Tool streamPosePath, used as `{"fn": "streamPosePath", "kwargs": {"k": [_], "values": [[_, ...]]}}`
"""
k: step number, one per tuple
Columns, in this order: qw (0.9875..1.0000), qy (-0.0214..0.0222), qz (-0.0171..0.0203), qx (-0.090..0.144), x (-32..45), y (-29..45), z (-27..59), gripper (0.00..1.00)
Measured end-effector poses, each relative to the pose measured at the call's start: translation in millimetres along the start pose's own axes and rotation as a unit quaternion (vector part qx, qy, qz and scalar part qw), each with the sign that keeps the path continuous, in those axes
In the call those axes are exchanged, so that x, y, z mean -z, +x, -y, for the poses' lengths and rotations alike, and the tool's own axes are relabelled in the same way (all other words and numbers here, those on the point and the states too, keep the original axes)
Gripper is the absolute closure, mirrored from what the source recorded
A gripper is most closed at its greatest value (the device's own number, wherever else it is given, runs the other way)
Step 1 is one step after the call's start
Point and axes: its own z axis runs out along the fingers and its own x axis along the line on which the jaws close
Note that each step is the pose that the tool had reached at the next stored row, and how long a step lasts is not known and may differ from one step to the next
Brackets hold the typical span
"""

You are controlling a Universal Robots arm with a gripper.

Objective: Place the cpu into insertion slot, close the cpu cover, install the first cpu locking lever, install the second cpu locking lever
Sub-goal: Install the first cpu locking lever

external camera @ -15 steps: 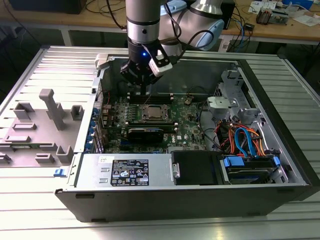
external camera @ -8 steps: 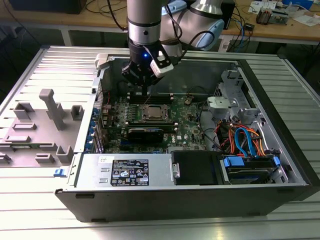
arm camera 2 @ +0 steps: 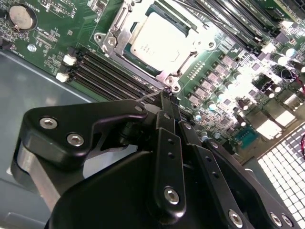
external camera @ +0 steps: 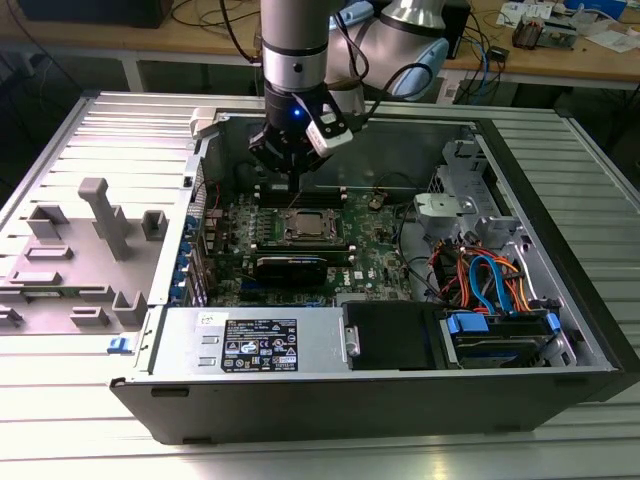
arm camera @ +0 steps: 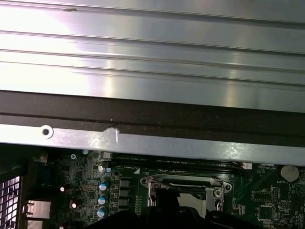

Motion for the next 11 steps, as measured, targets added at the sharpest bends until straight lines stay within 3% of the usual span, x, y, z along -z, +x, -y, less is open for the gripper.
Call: {"fn": "streamPosePath", "kwargs": {"k": [11], "values": [[1.0,0.0003,-0.0001,0.0,-3.4,-7.9,-0.2,0.89]]}}
